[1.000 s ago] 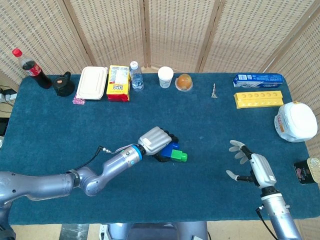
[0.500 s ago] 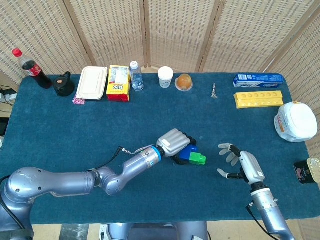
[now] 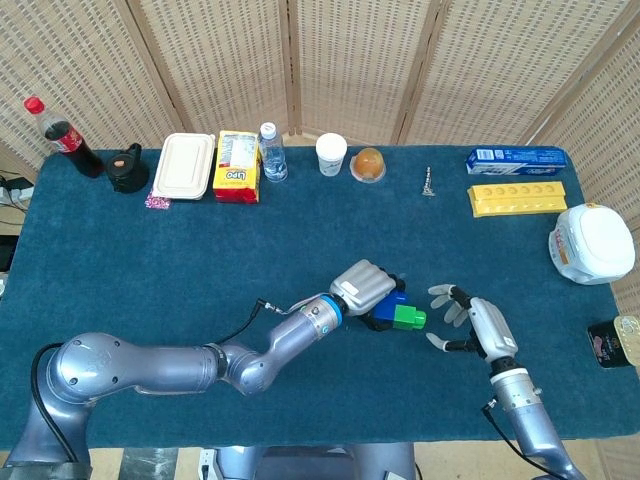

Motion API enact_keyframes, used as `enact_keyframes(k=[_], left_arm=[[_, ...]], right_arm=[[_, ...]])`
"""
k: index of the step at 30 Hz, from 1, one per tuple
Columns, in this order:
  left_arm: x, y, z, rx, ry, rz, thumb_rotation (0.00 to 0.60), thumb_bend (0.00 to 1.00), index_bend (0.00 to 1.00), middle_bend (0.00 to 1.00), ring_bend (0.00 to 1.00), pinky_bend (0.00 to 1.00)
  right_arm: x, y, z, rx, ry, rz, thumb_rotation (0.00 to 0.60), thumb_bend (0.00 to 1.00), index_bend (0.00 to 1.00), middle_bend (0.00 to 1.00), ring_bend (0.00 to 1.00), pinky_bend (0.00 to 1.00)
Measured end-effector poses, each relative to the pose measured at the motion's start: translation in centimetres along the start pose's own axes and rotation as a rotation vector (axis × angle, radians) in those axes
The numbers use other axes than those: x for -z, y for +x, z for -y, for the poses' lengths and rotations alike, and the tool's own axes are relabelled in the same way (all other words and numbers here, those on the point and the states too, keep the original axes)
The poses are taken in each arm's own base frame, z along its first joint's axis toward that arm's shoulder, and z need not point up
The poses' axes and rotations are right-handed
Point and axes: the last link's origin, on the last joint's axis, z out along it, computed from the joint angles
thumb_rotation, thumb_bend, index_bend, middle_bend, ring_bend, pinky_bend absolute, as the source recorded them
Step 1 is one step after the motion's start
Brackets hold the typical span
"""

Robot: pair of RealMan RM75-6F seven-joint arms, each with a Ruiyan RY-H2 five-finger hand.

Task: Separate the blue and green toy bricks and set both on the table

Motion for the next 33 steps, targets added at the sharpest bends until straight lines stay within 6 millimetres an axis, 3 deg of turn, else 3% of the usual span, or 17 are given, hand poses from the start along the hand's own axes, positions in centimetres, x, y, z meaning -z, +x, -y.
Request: enact_keyframes(k=[33], left_arm=[[-1.2,-0.6,-1.9,0.027,0.073,-0.068,0.398,0.40,0.50,0.42,0.39,0.43]], right_arm=[[-2.0,-1.2,-0.4,-0.022,-0.065,0.036,0.600,0.25,0.29,0.42,0.53,0.46]])
